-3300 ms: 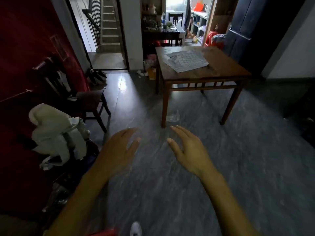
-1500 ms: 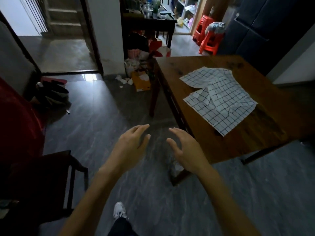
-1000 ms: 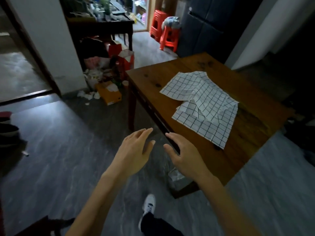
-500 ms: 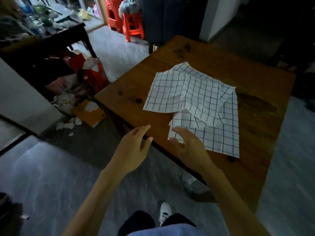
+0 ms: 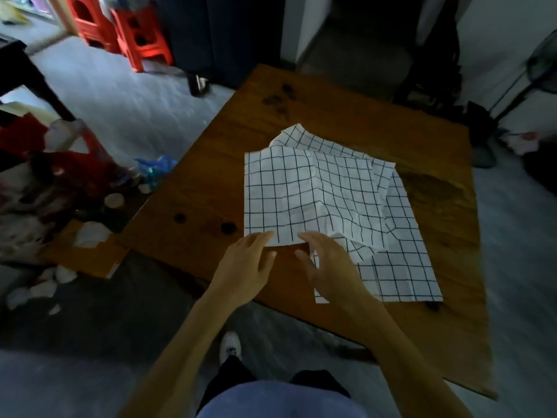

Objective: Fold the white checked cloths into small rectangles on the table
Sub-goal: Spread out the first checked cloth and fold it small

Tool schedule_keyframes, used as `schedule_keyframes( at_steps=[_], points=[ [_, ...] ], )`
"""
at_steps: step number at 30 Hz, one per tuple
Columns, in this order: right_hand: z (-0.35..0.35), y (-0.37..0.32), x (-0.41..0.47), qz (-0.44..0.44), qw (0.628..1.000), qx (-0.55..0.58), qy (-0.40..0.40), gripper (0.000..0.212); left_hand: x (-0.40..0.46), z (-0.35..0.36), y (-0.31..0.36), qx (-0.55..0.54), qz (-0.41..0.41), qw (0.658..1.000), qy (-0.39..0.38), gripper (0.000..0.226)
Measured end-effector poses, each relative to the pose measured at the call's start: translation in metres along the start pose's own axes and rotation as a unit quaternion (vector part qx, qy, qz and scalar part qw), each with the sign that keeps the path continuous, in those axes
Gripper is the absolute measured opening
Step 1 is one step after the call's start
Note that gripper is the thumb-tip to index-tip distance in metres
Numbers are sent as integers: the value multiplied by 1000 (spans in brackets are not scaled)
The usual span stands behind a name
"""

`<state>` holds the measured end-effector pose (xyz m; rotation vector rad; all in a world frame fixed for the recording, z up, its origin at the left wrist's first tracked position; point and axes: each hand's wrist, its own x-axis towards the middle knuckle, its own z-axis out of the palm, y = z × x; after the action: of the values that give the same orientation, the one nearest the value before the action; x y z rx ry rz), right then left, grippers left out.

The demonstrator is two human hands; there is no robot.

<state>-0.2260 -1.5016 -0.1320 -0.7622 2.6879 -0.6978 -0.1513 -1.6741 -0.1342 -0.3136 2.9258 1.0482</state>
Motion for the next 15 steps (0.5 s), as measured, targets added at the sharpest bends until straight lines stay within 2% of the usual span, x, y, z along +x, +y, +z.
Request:
schedule_keyframes(
  at_steps=[5,15],
  points=[
    [34,-17,39,30,999,-27,-15,44,37,-5,-48,28,17,999,-44,43],
    [122,-12,96,71,992,-25,-99,45,87,31,-127,114,-23,988,-100,41]
  ],
)
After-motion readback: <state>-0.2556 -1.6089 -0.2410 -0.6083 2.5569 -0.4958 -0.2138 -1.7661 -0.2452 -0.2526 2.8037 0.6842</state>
